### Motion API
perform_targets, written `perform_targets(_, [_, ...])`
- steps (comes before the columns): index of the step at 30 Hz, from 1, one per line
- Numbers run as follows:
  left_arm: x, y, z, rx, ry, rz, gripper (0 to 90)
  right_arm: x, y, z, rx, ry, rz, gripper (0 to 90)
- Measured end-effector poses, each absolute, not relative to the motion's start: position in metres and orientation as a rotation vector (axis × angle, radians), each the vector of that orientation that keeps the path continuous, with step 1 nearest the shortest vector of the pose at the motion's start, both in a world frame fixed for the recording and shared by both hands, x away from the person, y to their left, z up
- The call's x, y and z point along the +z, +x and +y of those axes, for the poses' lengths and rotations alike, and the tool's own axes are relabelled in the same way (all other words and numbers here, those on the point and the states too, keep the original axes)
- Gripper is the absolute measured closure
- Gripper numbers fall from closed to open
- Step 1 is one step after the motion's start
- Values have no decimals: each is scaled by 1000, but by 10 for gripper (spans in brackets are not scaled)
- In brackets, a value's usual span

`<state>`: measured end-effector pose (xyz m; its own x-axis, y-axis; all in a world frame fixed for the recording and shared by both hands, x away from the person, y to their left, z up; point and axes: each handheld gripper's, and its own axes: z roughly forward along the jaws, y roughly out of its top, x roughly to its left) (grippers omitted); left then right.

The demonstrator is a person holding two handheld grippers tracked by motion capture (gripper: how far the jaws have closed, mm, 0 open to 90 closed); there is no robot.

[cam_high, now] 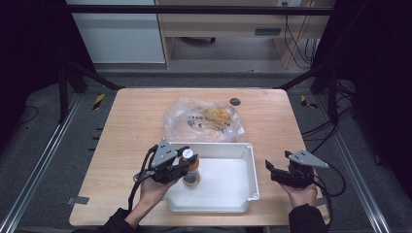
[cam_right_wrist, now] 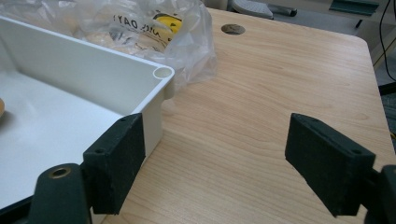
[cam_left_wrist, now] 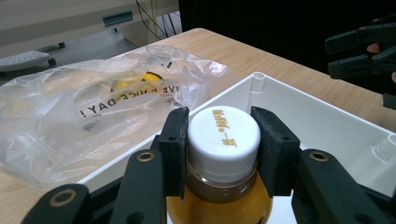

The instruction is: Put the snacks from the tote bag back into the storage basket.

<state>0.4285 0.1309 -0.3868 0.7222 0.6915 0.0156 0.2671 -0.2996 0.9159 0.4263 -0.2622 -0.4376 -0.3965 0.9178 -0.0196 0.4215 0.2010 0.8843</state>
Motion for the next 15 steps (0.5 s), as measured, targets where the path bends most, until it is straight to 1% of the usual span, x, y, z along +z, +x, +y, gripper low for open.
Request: perform_targets(15, [-397,428,128,496,1891,754,586,-438,426,-262,1139,1242,1919,201])
